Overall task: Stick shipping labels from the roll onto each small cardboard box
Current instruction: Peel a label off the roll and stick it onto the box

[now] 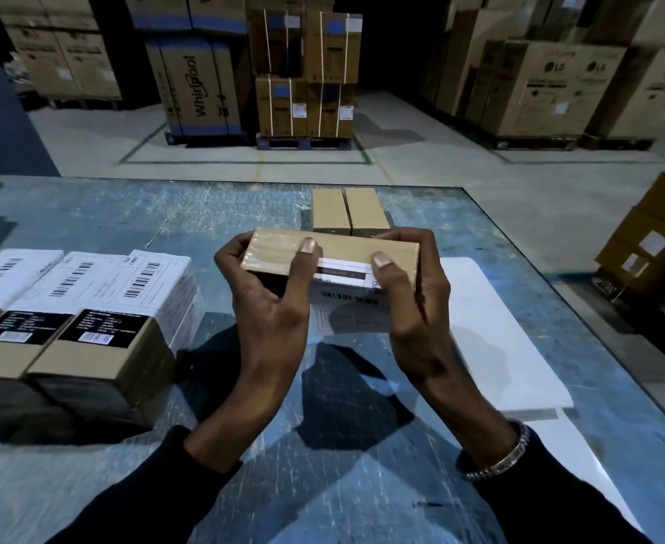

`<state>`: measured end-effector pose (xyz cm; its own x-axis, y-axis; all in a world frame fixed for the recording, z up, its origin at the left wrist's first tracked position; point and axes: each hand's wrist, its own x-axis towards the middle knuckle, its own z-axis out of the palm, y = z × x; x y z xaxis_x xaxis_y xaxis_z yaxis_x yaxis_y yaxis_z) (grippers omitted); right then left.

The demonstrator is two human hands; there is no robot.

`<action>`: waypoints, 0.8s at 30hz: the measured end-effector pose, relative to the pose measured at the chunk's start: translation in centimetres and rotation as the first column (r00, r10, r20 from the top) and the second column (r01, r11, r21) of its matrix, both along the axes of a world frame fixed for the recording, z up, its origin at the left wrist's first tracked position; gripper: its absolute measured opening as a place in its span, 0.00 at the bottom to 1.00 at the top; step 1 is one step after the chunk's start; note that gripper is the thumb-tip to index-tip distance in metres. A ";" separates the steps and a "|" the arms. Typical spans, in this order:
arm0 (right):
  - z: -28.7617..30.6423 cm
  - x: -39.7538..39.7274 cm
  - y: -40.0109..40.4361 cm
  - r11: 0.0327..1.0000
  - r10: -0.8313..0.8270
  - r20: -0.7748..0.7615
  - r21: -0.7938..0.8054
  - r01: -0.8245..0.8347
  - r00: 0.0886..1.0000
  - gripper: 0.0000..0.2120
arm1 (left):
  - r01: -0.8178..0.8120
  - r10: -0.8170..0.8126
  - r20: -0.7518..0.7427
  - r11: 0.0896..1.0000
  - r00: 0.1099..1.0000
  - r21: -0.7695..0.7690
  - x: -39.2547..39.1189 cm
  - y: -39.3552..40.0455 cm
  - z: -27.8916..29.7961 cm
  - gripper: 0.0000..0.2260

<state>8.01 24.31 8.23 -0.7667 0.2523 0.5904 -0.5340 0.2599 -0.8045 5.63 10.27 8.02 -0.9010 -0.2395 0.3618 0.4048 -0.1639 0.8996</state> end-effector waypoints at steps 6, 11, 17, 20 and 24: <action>0.2 -0.2 -0.1 0.981 0.101 0.041 -0.171 -0.093 0.994 0.19 | 0.006 -0.007 0.044 0.999 0.999 0.036 -0.2 -0.1 -0.4 0.17; 0.2 0.4 -0.3 0.976 0.120 0.061 -0.190 -0.106 0.991 0.23 | 0.059 -0.048 0.074 0.986 0.996 -0.154 0.3 -0.2 -0.7 0.49; -0.3 0.5 -0.7 0.992 0.093 0.046 -0.086 -0.089 0.995 0.24 | 0.100 -0.061 0.157 0.963 0.986 -0.251 0.4 0.2 -1.3 0.70; -0.2 0.5 -0.5 0.990 0.105 0.035 -0.095 -0.101 0.994 0.30 | 0.119 -0.085 0.163 0.970 0.983 -0.213 0.0 0.1 -1.3 0.66; 0.0 0.7 -0.5 0.998 0.062 -0.013 -0.020 -0.063 0.998 0.28 | 0.056 -0.043 0.098 0.990 0.994 -0.130 0.3 0.0 -0.6 0.54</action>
<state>8.71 23.77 8.21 -0.7742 0.2162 0.5949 -0.5583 0.2095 -0.8027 5.96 10.24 7.45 -0.9421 -0.1495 0.3003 0.3116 -0.0583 0.9484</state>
